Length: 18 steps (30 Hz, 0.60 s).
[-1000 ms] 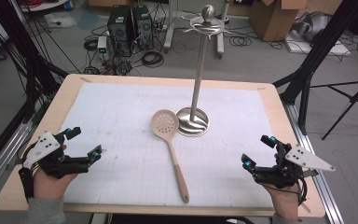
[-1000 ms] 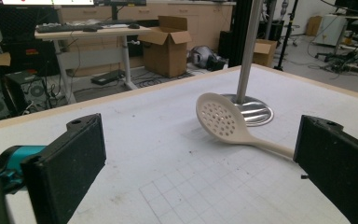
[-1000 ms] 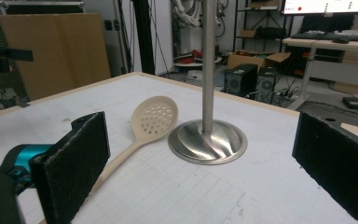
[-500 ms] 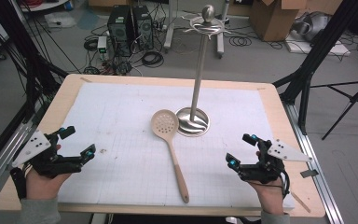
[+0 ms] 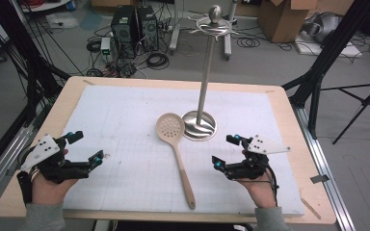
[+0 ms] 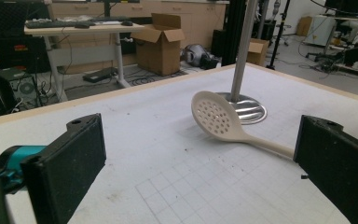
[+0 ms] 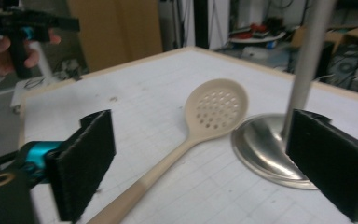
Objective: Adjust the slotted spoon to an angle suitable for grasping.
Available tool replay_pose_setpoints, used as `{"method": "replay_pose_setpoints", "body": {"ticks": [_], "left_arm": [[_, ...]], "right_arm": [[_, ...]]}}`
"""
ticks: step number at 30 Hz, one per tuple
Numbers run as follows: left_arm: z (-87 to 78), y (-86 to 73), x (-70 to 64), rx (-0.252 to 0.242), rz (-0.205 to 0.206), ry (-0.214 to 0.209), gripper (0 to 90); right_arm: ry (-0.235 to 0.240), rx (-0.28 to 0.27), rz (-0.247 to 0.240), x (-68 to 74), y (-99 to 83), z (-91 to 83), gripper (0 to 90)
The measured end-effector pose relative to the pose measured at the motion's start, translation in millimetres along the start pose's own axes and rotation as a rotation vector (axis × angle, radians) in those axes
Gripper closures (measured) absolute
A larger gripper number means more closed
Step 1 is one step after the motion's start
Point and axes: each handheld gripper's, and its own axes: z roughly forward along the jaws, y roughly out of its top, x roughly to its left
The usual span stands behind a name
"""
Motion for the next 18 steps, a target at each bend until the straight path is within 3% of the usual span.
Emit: {"method": "replay_pose_setpoints", "body": {"ticks": [4,11,18], "left_arm": [[1.1,-0.6,-0.3,0.001,0.002,-0.009,2.7],[1.8,-2.2,0.3,0.007,-0.006,-0.011,2.7],[3.9,-3.7,-0.2,0.025,-0.017,-0.028,2.7]], "right_arm": [[0.0,0.06,-0.024,-0.1,-1.4,15.0,19.9],[0.024,0.081,-0.046,1.5,-2.2,31.8,34.6],[0.024,0.1,-0.088,6.8,-4.8,47.8,58.5]]}}
